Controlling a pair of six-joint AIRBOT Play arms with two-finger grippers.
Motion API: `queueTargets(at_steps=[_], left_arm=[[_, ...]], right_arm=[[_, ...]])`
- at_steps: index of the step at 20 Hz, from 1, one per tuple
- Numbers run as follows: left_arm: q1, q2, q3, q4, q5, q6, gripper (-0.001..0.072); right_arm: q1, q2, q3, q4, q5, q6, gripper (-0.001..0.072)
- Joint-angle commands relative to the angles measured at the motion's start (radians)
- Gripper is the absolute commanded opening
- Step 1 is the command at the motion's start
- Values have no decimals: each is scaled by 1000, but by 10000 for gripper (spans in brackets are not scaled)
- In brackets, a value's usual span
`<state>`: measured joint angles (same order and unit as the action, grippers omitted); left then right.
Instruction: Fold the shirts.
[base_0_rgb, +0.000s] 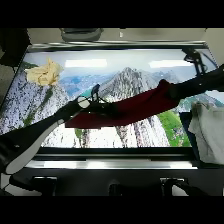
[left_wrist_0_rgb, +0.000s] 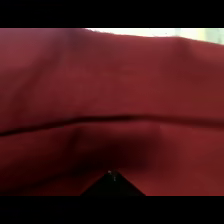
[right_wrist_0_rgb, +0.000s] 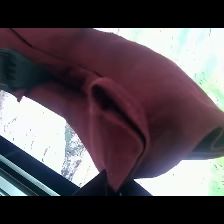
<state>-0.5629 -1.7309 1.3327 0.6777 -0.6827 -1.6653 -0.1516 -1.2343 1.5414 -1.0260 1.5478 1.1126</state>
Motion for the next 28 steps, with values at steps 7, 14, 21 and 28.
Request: queueTargets(at_steps=[7, 14, 21, 28], left_arm=[[-81, -119, 121, -369, 51, 294, 26], [284, 340, 121, 694, -308, 31, 27], [685, 713, 121, 732, -413, 41, 29], [673, 753, 84, 728, -415, 41, 29]], right_arm=[[13, 156, 1, 99, -33, 89, 44], [314, -55, 1, 155, -284, 81, 44], [629, -436, 1, 345, -609, 81, 46], [665, -573, 2, 501, -661, 19, 675]])
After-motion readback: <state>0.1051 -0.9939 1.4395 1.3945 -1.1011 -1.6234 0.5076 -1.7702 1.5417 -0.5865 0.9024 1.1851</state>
